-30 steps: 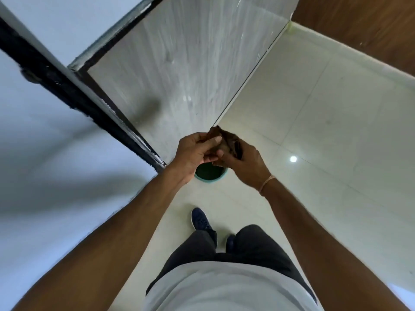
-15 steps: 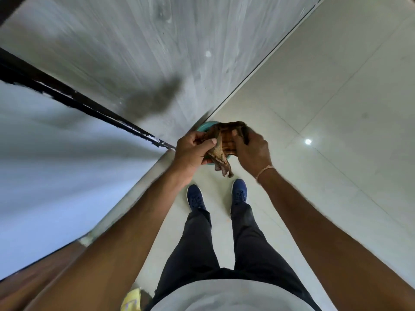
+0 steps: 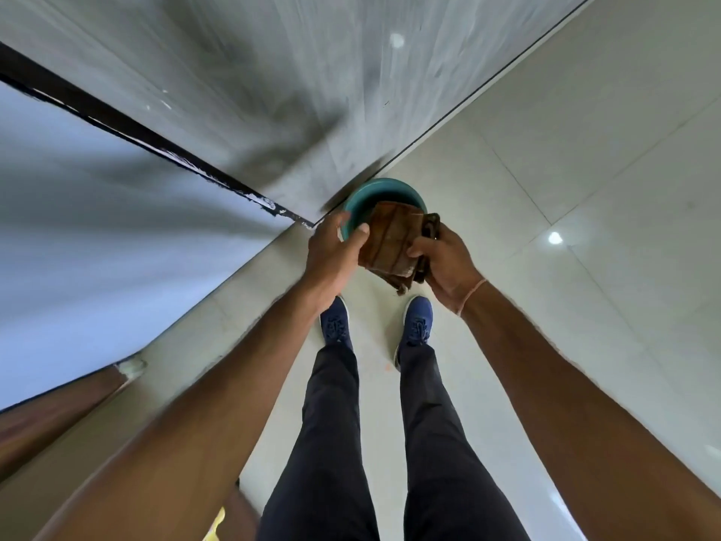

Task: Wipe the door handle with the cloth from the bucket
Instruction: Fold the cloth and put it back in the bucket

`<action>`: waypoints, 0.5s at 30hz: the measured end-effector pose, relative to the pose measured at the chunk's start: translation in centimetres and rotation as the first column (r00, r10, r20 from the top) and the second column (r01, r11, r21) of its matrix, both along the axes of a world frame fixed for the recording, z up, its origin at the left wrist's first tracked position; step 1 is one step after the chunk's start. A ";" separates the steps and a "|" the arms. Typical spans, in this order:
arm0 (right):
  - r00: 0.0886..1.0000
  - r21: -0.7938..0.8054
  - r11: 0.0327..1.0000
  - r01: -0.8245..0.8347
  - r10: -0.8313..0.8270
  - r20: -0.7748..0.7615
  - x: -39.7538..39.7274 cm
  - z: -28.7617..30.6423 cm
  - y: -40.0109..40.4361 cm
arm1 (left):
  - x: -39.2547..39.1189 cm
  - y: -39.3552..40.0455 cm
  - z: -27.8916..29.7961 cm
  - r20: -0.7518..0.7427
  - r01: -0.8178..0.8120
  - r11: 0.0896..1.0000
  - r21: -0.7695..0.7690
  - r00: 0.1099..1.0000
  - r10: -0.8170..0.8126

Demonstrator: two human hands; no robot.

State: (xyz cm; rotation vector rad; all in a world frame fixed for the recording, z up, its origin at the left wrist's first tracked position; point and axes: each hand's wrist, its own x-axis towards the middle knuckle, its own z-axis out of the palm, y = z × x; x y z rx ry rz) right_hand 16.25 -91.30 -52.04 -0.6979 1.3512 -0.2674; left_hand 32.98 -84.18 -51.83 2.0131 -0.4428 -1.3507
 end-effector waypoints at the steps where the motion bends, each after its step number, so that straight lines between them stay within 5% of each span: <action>1: 0.998 0.079 0.996 0.040 -0.043 0.048 0.0 -1.1 -0.4 | 0.3 0.0 -1.1 -0.046 0.006 0.999 0.043 0.999 -0.004; 4: 0.997 0.175 0.984 0.017 -0.030 0.067 0.4 -5.1 -1.5 | 1.0 -0.3 -5.4 -0.199 -0.019 0.996 0.093 0.979 0.037; 7: 0.986 0.114 0.990 -0.084 0.099 -0.137 1.1 -9.9 -2.6 | 1.3 -0.9 -9.7 -0.172 -0.035 0.997 0.064 0.984 0.046; 10: 0.926 0.037 0.976 -0.214 0.215 -0.310 2.1 -15.8 -3.9 | 1.6 -1.4 -15.0 -0.090 -0.039 0.997 0.062 0.995 0.045; 15: 0.786 -0.099 0.904 -0.415 0.301 -0.540 4.0 -24.3 -6.3 | 2.7 -1.5 -23.3 0.254 0.122 0.989 0.083 0.957 -0.139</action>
